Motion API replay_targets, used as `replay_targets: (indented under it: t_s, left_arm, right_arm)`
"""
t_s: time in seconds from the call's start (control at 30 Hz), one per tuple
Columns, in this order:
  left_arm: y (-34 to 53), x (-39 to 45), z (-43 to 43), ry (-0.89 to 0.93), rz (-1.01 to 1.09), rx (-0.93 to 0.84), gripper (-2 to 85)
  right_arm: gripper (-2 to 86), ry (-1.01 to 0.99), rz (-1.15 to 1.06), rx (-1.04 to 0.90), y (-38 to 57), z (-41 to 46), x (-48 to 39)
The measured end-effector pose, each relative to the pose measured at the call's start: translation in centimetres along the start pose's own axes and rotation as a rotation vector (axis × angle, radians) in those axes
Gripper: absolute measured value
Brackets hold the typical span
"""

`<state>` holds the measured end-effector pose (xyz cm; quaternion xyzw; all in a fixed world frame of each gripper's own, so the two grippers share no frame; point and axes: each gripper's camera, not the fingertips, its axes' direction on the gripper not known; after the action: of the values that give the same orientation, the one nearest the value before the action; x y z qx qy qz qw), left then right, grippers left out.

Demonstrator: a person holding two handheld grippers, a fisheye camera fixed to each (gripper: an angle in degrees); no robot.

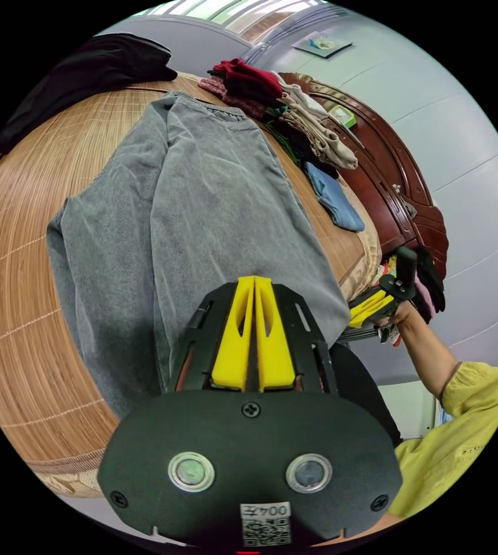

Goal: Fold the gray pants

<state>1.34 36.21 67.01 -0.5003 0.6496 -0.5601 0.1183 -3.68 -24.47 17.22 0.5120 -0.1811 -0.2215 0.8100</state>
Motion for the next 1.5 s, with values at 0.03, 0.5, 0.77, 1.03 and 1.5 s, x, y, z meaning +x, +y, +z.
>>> replay_targets:
  t_s: [0.03,0.5,0.77,1.03,1.5]
  left_arm:
    - [0.2,-0.1,-0.1,-0.001,0.003,0.005,0.5]
    - [2.3,-0.8,-0.9,0.083,-0.073,0.000,0.3]
    - [10.2,-0.6,-9.5,-0.147,-0.045,0.141,0.7]
    - [15.5,1.6,-10.5,-0.156,0.071,0.138,1.7]
    - [14.3,6.6,-4.4,-0.278,0.119,0.006,0.7]
  right_arm:
    - [0.7,0.066,0.043,0.023,0.2,-0.7,-0.7]
    - [7.7,0.516,0.458,0.248,-5.1,5.0,-6.4]
    - [10.3,0.432,0.568,0.463,-1.9,4.5,-10.6]
    - [6.7,0.380,0.551,0.491,-2.5,7.2,-11.3]
    - [8.7,0.525,0.563,0.271,-4.9,12.1,-9.1]
